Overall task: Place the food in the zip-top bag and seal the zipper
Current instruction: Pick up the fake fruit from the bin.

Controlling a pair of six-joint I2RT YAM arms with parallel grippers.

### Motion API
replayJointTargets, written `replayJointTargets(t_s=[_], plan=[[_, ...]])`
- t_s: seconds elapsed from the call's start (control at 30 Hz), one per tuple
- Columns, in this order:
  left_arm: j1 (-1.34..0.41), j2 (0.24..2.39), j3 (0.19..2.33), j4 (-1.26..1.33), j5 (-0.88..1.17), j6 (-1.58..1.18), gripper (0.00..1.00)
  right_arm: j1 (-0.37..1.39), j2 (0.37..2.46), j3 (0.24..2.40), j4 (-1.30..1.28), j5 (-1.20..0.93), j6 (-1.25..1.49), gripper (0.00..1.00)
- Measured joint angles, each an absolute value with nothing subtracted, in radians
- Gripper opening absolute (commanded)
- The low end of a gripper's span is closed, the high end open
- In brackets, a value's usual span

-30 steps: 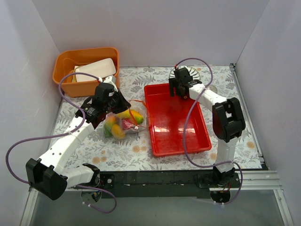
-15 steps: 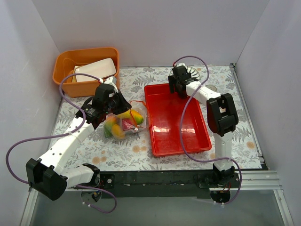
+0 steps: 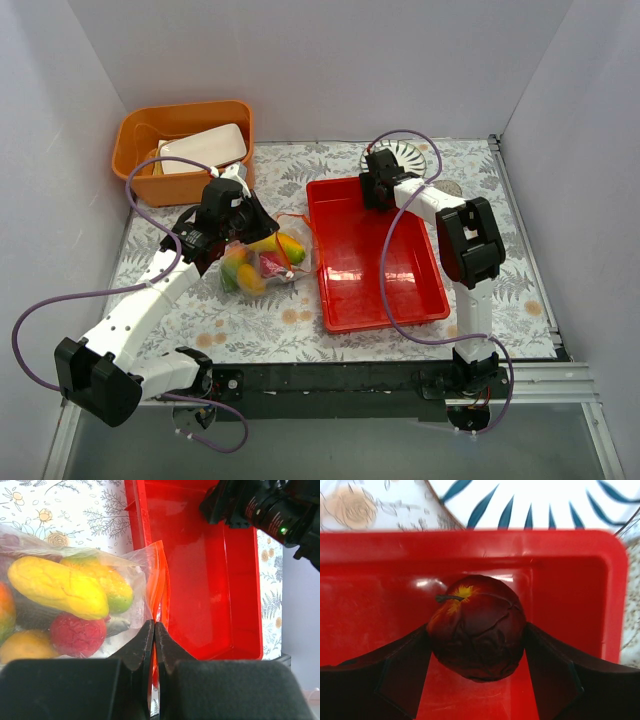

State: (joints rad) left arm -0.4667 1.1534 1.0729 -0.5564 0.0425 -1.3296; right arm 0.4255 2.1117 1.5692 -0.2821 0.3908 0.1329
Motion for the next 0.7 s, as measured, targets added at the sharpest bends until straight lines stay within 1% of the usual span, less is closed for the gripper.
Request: replayJointTargets(t_s=[0.1,0.23,0.37,0.43,0.5,0.53,0.7], plan=[[-0.467,1.153,1.072,-0.559,0.042,-1.332,0.0,0.426,2.11,1.535,-0.286,0.379,0.139,0.74],[-0.467,1.153,1.072,-0.567,0.042,-1.335,0.0,0.426,2.096,1.52,-0.281,0.363,0.15,0.59],[-0.467,1.153,1.072,-0.571,0.041,-1.344,0.0,0.426,2.088,1.52,-0.281,0.339,0.153,0.49],[-0.467,1.153,1.072,-0.573,0.038,-1.347,0.0,0.426,2.085,1.52,-0.282,0.317,0.154,0.42],[-0.467,1.153,1.072,-0.576,0.034,-1.351,0.0,0.426,2.078,1.52,-0.283,0.288,0.154,0.41],[-0.467,1.153,1.072,-0.577,0.033,-1.351,0.0,0.426,2.073,1.52,-0.285,0.273,0.154,0.38],[-0.467,1.151,1.072,-0.583,0.018,-1.358,0.0,0.426,2.026,1.52,-0.292,0.209,0.155,0.38]])
